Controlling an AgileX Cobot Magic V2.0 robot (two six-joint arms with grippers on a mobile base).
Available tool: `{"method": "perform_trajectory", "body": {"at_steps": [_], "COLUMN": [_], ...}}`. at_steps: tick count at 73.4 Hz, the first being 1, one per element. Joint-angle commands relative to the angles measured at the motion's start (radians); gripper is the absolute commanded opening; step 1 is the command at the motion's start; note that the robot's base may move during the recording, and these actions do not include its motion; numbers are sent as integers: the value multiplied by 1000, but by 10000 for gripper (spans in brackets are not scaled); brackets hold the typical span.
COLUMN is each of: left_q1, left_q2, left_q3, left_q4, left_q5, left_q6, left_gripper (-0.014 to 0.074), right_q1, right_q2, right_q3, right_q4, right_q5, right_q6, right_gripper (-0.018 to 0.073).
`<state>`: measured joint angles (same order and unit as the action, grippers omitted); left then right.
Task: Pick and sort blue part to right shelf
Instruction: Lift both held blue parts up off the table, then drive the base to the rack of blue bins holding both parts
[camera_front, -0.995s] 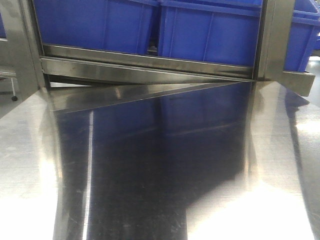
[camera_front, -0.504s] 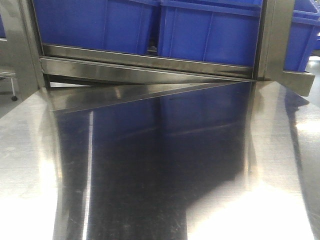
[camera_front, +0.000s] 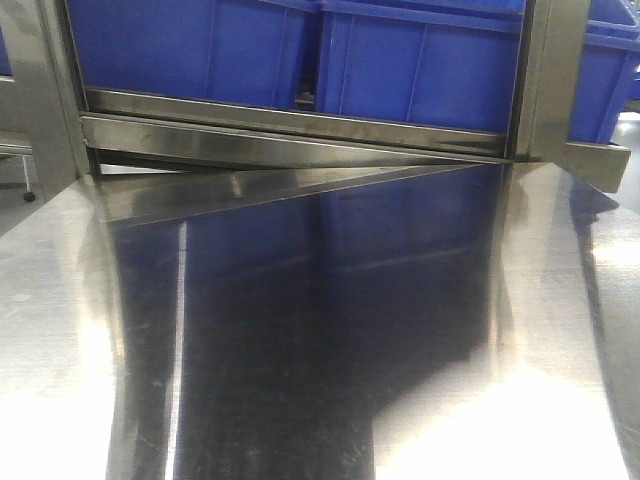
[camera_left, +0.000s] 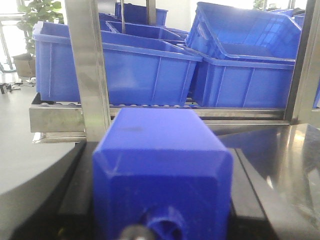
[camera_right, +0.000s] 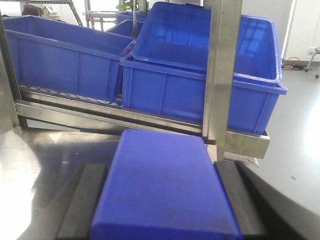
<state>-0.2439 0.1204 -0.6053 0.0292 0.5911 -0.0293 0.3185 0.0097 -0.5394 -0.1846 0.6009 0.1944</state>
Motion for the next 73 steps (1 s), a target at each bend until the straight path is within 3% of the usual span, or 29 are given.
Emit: {"method": "perform_trajectory", "body": {"at_steps": [1,73], "left_q1": [-4,-4], "left_q2": [15,15], "left_q3": [-24,-24], "left_q4": [0,0], "left_q5": [-83,-83], "left_q6": [0,0], "left_gripper": [251,251], "right_q1": [0,0], "right_q2": [18,18], "right_q3": [-29,-29], "right_q4": [-23,-23], "right_q5": [-91,-91], "right_q6": [-9,-9], "right_gripper": [236,236]}}
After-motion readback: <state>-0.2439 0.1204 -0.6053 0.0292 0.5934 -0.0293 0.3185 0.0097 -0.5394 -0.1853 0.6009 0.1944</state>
